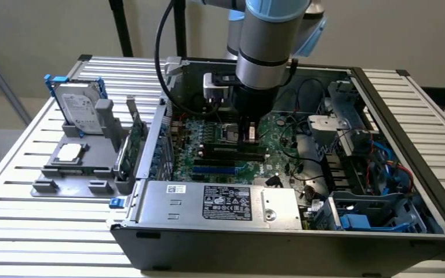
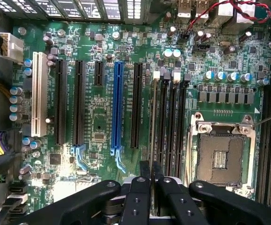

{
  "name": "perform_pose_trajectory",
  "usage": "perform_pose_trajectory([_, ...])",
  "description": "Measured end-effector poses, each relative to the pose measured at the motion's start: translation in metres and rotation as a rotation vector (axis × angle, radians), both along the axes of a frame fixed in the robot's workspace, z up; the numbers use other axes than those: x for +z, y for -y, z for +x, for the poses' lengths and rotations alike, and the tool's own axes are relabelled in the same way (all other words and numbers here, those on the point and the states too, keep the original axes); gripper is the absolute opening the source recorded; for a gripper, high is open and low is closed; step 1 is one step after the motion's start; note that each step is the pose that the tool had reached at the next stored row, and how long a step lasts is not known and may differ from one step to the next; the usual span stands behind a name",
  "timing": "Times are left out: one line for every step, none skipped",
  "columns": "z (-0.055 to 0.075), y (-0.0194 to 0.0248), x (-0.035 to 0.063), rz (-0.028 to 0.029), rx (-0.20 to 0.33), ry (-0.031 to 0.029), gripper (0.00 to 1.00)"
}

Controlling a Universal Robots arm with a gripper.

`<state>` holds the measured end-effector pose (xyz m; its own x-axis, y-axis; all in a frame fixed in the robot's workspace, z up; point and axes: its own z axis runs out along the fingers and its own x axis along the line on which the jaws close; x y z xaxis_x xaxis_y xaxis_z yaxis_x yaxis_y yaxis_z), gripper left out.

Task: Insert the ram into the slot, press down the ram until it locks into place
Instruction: 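Insert the ram into the slot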

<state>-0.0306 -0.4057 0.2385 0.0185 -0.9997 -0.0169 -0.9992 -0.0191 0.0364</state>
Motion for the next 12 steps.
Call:
perform_pose_trajectory([0.0000,-0.0002,-0.0008,0.0000,0.000,0.0000,0.13])
perform_pose_trajectory([-0.0001,-0.0005,-0.0015,0.0000,0.000,0.0000,0.13])
perform_pose_trajectory([-0.0001,-0.0011,-0.0022,-0.0002,0.000,-0.0001,0.13])
perform_pose_trajectory([-0.0001,-0.0018,-0.0027,-0.0002,0.000,0.0000,0.13])
perform_pose_trajectory([-0.0001,-0.0022,-0.0031,0.0000,0.000,0.0000,0.13])
perform_pose_trajectory([-0.0001,-0.0028,-0.0034,-0.0001,0.000,0.0000,0.13])
perform_pose_trajectory([0.0000,-0.0031,-0.0037,0.0001,0.000,0.0001,0.13])
perform_pose_trajectory([0.0000,-0.0031,-0.0040,0.0000,0.000,0.0001,0.13])
perform_pose_trajectory([0.0000,-0.0031,-0.0041,-0.0003,0.000,-0.0001,0.13])
perform_pose_trajectory([0.0000,-0.0032,-0.0044,-0.0004,0.000,-0.0001,0.13])
perform_pose_trajectory([-0.0001,-0.0032,-0.0047,-0.0005,0.000,0.0000,0.13])
perform_pose_trajectory([0.0000,-0.0032,-0.0051,-0.0007,0.000,0.0001,0.13])
